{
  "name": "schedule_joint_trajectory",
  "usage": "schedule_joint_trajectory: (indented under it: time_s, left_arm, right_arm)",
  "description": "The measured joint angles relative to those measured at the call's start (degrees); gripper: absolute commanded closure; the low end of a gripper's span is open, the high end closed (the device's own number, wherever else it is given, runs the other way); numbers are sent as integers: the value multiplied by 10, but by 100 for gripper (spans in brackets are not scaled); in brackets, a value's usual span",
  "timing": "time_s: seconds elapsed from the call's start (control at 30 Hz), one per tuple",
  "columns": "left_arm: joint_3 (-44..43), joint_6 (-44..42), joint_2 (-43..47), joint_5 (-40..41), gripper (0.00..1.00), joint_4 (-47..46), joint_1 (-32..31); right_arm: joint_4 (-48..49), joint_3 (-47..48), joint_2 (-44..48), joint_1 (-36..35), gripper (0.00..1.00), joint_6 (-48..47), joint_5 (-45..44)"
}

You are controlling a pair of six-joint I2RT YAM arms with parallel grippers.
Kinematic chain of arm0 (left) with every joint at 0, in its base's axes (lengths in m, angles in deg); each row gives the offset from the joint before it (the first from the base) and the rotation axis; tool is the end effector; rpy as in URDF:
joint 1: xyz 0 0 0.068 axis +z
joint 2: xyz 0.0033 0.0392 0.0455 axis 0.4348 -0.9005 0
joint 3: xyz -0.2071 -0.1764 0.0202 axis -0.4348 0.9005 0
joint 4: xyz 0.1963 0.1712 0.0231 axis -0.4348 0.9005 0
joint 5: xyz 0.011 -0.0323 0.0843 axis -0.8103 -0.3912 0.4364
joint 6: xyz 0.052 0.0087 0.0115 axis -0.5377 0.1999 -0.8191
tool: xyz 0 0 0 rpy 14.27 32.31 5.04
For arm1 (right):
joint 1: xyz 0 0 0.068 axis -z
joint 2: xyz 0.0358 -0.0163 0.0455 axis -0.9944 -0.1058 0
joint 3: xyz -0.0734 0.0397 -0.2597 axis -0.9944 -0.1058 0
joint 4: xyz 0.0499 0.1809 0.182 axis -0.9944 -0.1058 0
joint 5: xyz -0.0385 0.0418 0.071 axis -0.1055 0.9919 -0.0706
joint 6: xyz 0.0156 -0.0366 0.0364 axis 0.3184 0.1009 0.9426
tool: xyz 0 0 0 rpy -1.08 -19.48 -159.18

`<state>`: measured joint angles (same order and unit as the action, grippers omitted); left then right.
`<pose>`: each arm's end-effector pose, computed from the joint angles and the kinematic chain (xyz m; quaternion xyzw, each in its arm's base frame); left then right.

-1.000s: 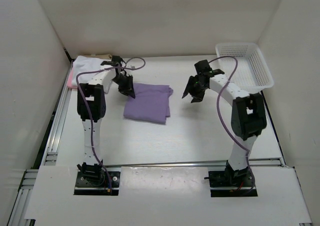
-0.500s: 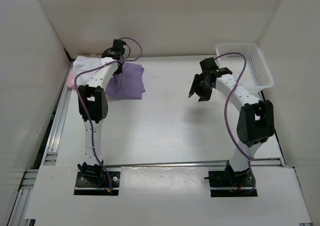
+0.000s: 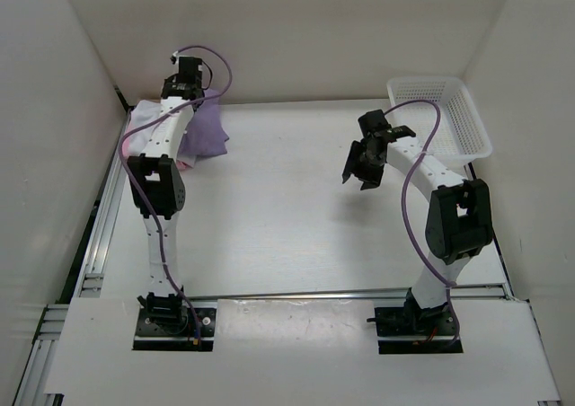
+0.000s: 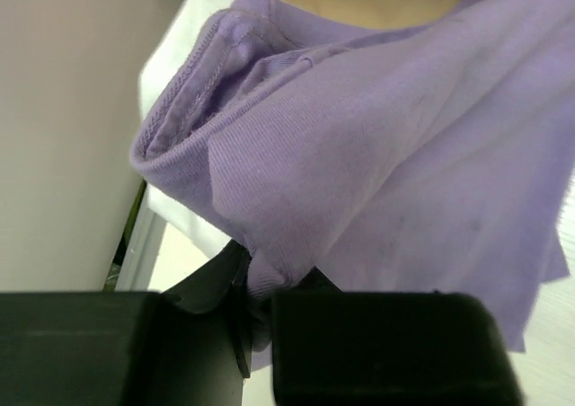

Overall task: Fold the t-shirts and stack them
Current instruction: Put the neatly folded tshirt into the corner of the board with the left arm

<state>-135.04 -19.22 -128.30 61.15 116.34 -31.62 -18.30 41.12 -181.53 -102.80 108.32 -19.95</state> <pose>0.5172 -0.0316 0.2868 -0.0741 0.8834 0.2727 0.3739 0.3518 0.1197 0.2438 0.1263 0.9674 0.0904 0.1999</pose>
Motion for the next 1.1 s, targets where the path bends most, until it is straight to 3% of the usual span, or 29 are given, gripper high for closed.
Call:
schedule_joint_trajectory:
  time_s: [0.57,0.63,0.67,0.73,0.77,0.93,1.0,1.1]
  left_arm:
    - [12,0,21,-16,90,-8,77]
    - [5,0,3,-14,82,-10,95]
    - [-7,0,-13,-12,63,-10,104]
    - [-38,-1,-54,4,45,-19,119]
    - [-55,-2,-76,12,27,-25,125]
    - [-73,-2,-121,54,21,-55,147]
    - [-58,-2,-110,63,21,-66,148]
    - [-8,-3,-67,68,11,-74,141]
  right_arm:
    - [-12,0,0,0,38,-10,-5]
    - [-17,0,0,0,38,-11,-5]
    - [-21,0,0,0,38,-12,-5]
    - [-25,0,0,0,38,-12,-5]
    - [-26,0,0,0,37,-12,-5]
    - [-31,0,0,0,37,-13,-5]
    - [-35,0,0,0,37,-14,-5]
    - [-38,0,3,0,37,-14,-5]
